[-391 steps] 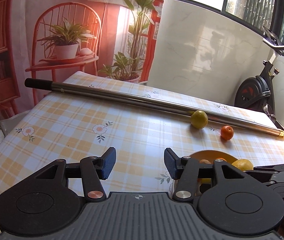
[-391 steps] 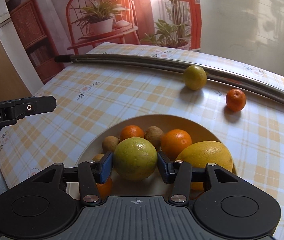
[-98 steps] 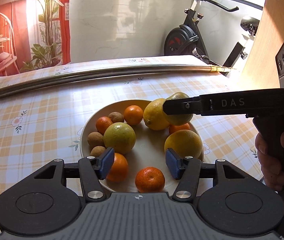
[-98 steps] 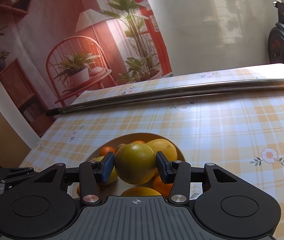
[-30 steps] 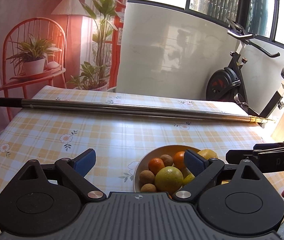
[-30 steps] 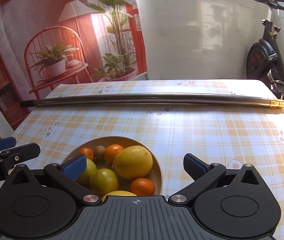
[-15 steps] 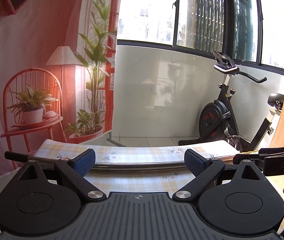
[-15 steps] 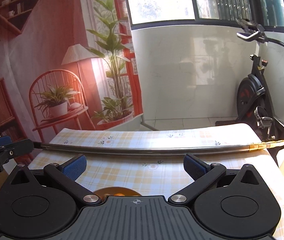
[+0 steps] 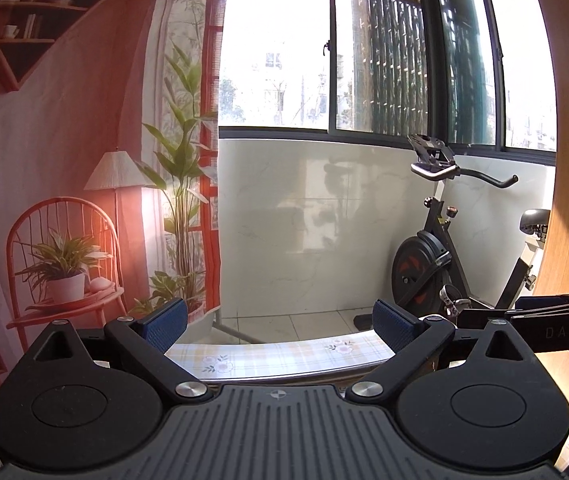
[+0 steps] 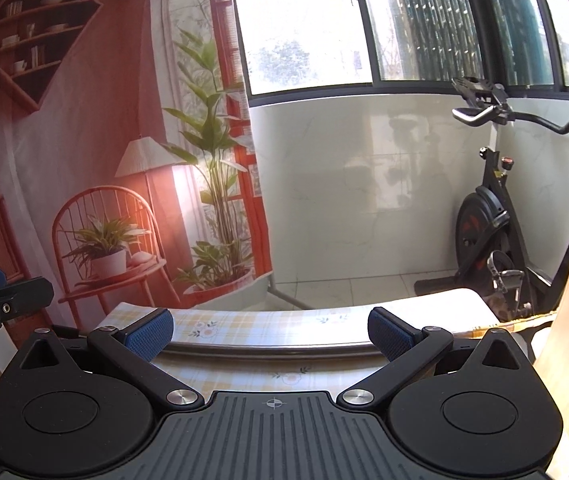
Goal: Organize fruits
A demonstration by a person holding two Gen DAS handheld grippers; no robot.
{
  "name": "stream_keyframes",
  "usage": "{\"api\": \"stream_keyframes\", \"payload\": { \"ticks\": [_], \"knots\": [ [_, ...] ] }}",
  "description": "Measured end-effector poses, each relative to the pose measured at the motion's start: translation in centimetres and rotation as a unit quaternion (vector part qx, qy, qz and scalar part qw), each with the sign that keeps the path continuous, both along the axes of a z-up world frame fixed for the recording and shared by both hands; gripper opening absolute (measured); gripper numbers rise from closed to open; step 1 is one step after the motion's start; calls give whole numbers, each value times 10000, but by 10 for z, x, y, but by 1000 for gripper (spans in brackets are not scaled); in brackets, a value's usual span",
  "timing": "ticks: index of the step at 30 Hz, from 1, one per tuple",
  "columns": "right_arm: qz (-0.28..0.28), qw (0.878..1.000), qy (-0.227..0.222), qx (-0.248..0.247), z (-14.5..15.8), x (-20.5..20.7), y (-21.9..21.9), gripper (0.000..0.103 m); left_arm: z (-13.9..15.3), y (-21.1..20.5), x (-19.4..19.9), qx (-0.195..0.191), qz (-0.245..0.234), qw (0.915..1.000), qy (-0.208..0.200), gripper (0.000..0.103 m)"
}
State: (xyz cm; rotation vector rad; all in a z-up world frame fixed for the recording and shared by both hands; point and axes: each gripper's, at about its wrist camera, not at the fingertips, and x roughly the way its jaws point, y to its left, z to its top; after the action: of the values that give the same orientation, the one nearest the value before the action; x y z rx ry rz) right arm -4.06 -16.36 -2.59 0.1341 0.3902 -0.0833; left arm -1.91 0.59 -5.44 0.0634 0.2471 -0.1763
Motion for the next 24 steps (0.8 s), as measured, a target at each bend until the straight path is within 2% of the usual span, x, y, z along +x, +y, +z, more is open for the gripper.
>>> {"api": "stream_keyframes", "payload": {
  "ticks": [24],
  "knots": [
    [-92,9999,-144,-6,2,-7,3,103,2,7,5,42,68,9999,115,100]
  ]
}}
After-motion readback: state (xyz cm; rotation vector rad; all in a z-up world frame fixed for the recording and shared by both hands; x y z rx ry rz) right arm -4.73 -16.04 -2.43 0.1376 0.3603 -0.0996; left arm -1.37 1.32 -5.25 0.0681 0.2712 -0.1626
